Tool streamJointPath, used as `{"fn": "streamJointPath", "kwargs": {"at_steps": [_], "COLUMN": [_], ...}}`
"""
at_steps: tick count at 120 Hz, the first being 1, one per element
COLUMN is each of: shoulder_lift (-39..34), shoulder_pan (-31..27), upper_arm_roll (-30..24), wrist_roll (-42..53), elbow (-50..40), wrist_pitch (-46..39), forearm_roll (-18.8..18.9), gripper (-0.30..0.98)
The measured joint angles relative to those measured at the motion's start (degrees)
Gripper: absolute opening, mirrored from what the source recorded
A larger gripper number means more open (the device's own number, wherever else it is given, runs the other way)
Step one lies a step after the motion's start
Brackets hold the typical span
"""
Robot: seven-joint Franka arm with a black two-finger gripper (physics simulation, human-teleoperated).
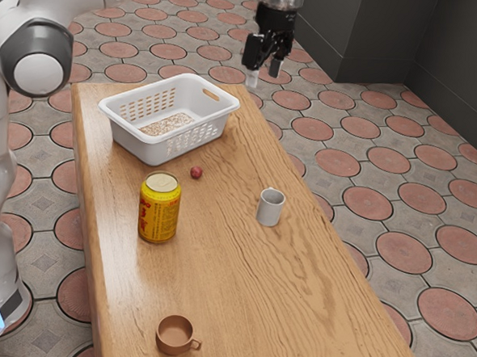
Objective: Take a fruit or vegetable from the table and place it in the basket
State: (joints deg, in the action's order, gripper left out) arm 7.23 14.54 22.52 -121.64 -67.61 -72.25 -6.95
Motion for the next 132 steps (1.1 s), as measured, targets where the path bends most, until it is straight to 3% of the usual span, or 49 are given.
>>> {"fn": "streamJointPath", "kwargs": {"at_steps": [42,55,70,78,82,132], "shoulder_lift": [-5.49,-3.54,-17.85,-23.85,-25.31,-24.09], "shoulder_pan": [6.00,3.29,-1.23,-11.02,-12.61,-17.14], "upper_arm_roll": [2.53,3.90,2.25,-8.18,-11.13,-12.75], "wrist_roll": [-7.37,-4.14,1.60,4.68,6.08,20.66], "elbow": [-2.03,-3.66,-26.62,-35.97,-38.11,-57.91], "wrist_pitch": [4.37,5.33,-0.77,-4.68,-6.36,-26.45], "forearm_roll": [-4.61,-4.66,-2.18,-1.31,-0.99,-3.19], "gripper": [0.69,0.69,0.69,0.69,0.69,0.69]}}
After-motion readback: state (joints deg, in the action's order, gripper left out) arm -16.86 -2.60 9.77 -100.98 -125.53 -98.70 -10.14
